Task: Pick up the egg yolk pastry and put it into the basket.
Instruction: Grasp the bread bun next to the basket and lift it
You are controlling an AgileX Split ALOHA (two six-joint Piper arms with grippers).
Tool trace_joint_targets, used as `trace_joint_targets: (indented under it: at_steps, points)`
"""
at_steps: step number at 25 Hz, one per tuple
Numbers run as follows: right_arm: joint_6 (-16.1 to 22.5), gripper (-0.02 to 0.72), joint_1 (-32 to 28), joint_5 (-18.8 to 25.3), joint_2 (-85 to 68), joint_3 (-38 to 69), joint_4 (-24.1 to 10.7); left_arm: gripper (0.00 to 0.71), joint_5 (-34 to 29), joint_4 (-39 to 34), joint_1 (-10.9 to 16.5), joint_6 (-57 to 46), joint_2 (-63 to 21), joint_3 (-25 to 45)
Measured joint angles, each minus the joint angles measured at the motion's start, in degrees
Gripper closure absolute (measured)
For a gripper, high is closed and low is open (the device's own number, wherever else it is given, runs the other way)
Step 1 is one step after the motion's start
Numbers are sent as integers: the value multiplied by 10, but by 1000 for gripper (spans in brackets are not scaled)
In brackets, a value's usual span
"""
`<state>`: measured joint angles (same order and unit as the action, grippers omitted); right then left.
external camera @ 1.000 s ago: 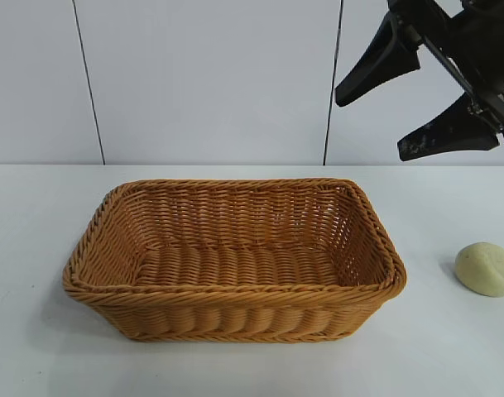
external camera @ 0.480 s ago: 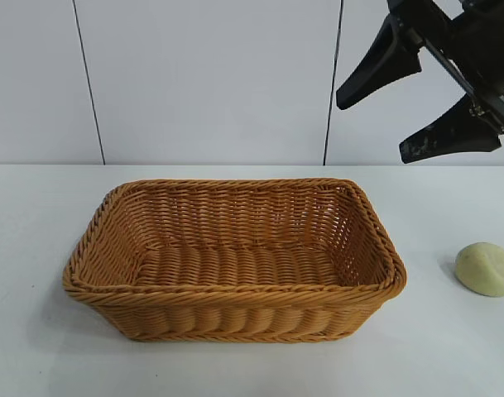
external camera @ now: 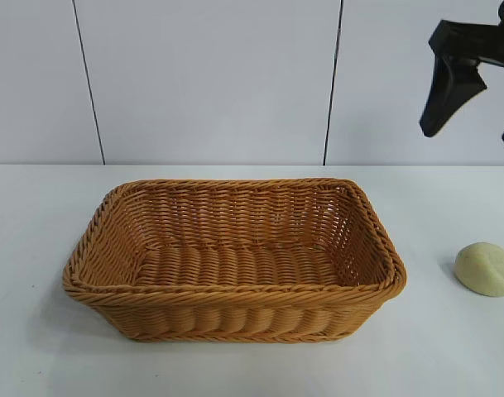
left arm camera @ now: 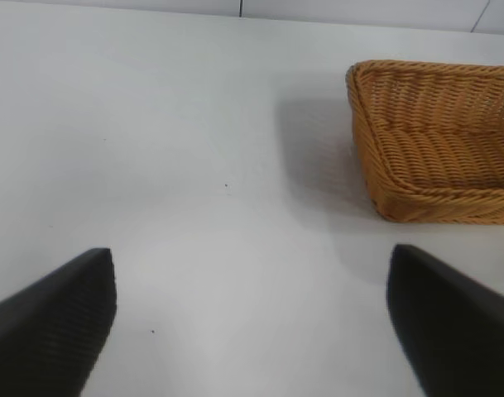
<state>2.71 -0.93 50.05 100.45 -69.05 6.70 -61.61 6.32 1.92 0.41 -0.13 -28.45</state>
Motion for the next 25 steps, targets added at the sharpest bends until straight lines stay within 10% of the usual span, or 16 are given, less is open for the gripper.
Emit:
trace_joint_targets:
  at_steps: [18, 25]
  points:
    - [1, 98, -21, -71, 171, 0, -2, 67, -2, 0, 0, 0, 0, 0]
    - [0, 533, -21, -64, 170, -1, -2, 67, -2, 0, 0, 0, 0, 0]
